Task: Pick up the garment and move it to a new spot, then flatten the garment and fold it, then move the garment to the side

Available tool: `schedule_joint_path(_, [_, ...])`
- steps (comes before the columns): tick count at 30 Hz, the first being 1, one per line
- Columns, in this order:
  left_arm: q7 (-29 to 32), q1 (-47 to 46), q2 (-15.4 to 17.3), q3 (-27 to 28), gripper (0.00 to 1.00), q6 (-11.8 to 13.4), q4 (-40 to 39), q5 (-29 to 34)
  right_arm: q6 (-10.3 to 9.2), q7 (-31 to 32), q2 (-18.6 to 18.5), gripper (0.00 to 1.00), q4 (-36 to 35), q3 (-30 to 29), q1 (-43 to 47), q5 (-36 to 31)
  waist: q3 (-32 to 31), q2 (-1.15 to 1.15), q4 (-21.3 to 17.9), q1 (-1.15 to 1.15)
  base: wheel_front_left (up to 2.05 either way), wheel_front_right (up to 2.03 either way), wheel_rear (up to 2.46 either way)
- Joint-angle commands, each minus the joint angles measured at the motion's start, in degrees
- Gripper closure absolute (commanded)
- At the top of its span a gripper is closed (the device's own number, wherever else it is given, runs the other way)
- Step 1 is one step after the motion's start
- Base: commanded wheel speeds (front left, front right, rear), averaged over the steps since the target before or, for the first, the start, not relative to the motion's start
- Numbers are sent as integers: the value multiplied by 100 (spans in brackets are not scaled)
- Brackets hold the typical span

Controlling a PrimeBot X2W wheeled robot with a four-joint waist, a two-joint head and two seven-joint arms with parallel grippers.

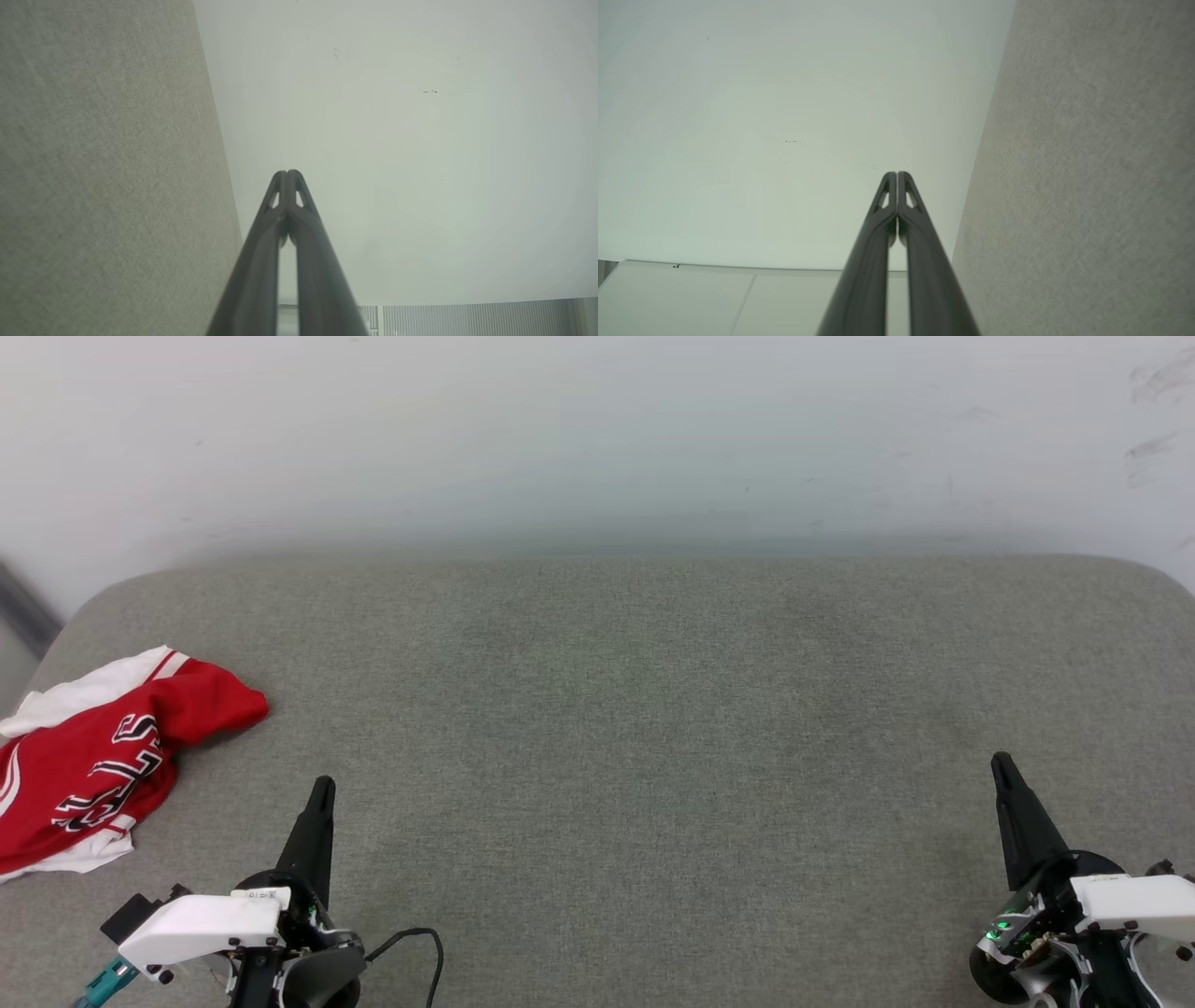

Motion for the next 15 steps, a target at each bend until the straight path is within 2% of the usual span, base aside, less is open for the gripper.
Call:
schedule_joint_path(1, [11,-29,-11,3,100,-16,0,0,-2,2,22,100,8,0,-70,16,0,0,0,0,0,0,0])
schedule_joint_path(15, [11,-29,-11,3,100,-16,0,0,-2,1,22,100,8,1,-70,16,0,0,0,0,0,0,0])
